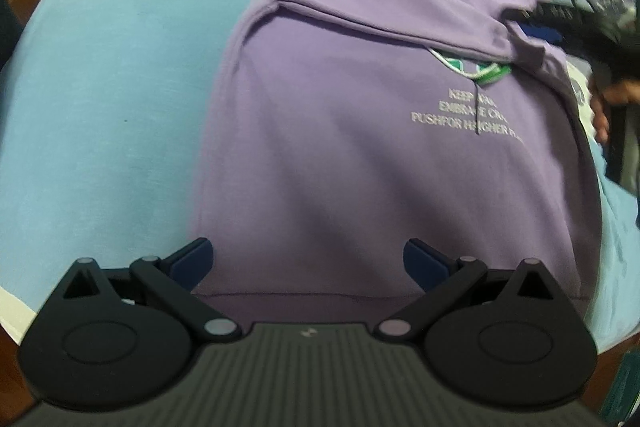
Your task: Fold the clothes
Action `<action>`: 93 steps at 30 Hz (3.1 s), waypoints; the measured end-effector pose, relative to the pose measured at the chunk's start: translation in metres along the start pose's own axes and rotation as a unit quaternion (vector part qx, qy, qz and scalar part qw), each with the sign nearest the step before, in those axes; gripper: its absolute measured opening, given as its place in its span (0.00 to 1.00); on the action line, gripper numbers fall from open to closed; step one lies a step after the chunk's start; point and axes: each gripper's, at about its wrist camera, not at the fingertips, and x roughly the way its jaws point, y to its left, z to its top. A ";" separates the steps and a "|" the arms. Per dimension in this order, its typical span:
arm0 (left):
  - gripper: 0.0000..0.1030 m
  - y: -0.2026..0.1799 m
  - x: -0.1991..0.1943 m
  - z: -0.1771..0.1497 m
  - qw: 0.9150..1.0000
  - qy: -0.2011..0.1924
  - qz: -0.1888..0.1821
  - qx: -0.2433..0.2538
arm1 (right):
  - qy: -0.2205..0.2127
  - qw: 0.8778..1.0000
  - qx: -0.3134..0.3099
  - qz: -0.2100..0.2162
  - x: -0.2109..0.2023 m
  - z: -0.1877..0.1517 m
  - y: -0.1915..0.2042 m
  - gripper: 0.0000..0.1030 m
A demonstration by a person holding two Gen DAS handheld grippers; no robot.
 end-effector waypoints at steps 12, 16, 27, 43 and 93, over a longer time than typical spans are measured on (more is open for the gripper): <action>0.99 -0.013 -0.006 0.002 1.000 -0.008 -0.005 0.011 | -0.062 0.996 -0.070 0.016 -0.056 0.046 0.048 0.09; 0.99 -0.015 -0.005 -0.004 1.000 -0.005 -0.004 0.008 | 0.009 0.999 -0.015 -0.042 -0.019 0.050 0.017 0.09; 0.99 -0.010 -0.007 -0.009 1.000 -0.011 -0.002 0.000 | -0.093 0.989 -0.009 -0.110 -0.062 0.009 0.037 0.39; 0.99 -0.001 -0.005 -0.029 0.997 -0.004 0.047 0.060 | -0.004 0.992 -0.079 -0.097 -0.082 -0.047 0.047 0.56; 0.07 0.109 0.006 -0.066 0.993 -0.007 -0.108 -0.036 | 0.117 0.935 0.322 -0.093 -0.194 -0.242 -0.022 0.10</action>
